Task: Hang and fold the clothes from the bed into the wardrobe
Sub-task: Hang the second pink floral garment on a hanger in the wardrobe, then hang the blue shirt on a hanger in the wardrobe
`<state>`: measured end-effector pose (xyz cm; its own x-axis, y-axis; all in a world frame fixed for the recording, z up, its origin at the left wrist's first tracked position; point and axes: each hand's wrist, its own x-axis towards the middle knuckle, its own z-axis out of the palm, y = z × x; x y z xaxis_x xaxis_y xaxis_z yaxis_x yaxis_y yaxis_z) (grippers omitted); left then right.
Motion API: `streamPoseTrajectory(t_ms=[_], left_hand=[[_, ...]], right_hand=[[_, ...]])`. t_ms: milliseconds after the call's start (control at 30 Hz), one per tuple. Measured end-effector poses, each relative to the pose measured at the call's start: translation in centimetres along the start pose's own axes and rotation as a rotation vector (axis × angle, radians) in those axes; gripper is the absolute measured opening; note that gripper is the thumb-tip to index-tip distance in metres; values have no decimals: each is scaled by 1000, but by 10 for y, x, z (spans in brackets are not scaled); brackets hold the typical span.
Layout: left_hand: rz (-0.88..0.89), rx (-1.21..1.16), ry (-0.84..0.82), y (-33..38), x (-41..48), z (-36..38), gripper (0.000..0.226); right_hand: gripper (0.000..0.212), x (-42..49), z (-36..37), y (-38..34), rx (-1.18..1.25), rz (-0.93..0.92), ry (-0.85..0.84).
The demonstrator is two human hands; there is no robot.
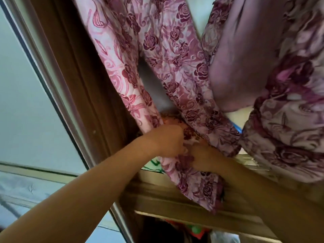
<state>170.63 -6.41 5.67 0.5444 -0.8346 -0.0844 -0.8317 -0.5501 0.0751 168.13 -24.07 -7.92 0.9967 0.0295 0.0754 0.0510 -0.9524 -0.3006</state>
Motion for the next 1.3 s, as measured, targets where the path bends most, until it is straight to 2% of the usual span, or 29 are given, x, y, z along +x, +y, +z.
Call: streamPoseTrajectory(t_ms=[67,167,300,400,467,600,867,1033,1300], left_hand=[[61,-42,-20,7,7,10,30],[116,-112,-32,15,21,36,49],[170,-46,-139,43,49,74,34],[257,-68,-174,72,64,103,27],[323,1,-212,96,72,123,20],[458,42,-278,152,78,168,41],[751,133,-507,295,59,241,26],[959,251,-555,405,31,272,39],[1073,375,-549,588,9,319,38]], right_hand=[[51,-23,-8,10,56,100,-27],[44,-66,-18,23,102,254,-40],[30,-132,-23,43,63,457,-36],[47,-182,-18,56,-17,642,-28],[50,-218,-11,61,21,777,-20],[48,-306,19,58,104,1006,-34],[50,-466,62,48,212,1427,-15],[49,-559,80,42,272,1628,-27],[50,-719,98,41,385,1918,73]])
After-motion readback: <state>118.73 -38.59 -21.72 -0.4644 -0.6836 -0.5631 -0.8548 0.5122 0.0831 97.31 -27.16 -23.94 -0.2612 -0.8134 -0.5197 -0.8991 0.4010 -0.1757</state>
